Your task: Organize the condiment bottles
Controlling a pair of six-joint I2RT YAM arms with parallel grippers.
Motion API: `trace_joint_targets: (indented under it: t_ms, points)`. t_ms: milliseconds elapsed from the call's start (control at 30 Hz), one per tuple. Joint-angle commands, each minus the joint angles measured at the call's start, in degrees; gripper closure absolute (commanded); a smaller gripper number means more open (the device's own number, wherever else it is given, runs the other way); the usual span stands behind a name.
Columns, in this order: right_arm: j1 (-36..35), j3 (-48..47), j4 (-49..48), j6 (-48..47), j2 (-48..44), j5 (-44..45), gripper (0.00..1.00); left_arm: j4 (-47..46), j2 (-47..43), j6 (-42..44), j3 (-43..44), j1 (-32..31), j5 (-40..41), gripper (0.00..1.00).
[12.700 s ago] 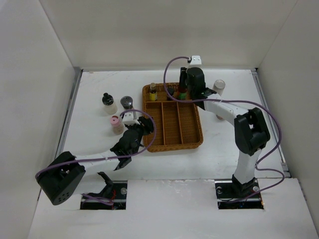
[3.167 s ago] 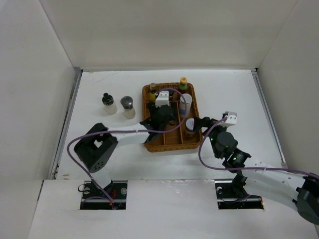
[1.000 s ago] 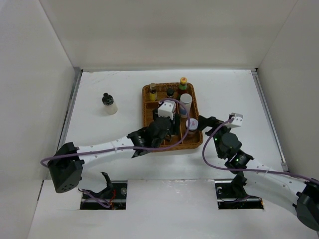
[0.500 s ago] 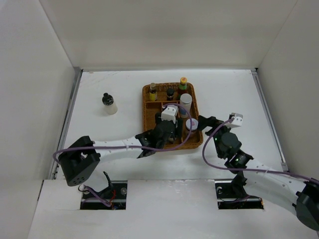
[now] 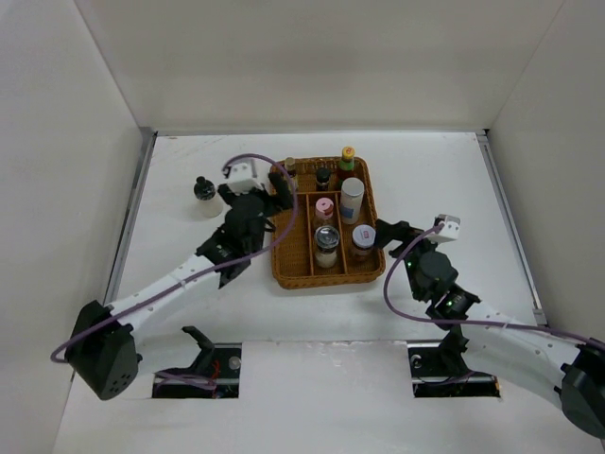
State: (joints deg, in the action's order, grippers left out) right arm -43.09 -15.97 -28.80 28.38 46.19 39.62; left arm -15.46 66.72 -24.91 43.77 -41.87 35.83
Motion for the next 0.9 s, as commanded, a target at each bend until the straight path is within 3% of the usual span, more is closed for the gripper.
trace_joint_targets:
  t_ms: [0,300,633,867]
  points:
    - [0.6,-0.5,-2.1,1.2,1.4,-1.0,0.0,7.6,-1.1,-1.2,1.7,8.0,1.6,0.1]
    - [0.3,-1.3,-2.1,2.2,3.7,-3.7,0.0,11.9,8.8,-0.8,5.0,25.6,2.9,0.11]
    - [0.7,-1.6,-2.4,2.8,5.3,-5.4,0.0,9.8,21.4,1.1,12.9,31.8,-2.2,0.15]
    - [1.1,-1.4,-2.7,2.6,4.8,-5.5,0.0,9.8,26.9,0.9,16.2,33.9,-5.2,0.23]
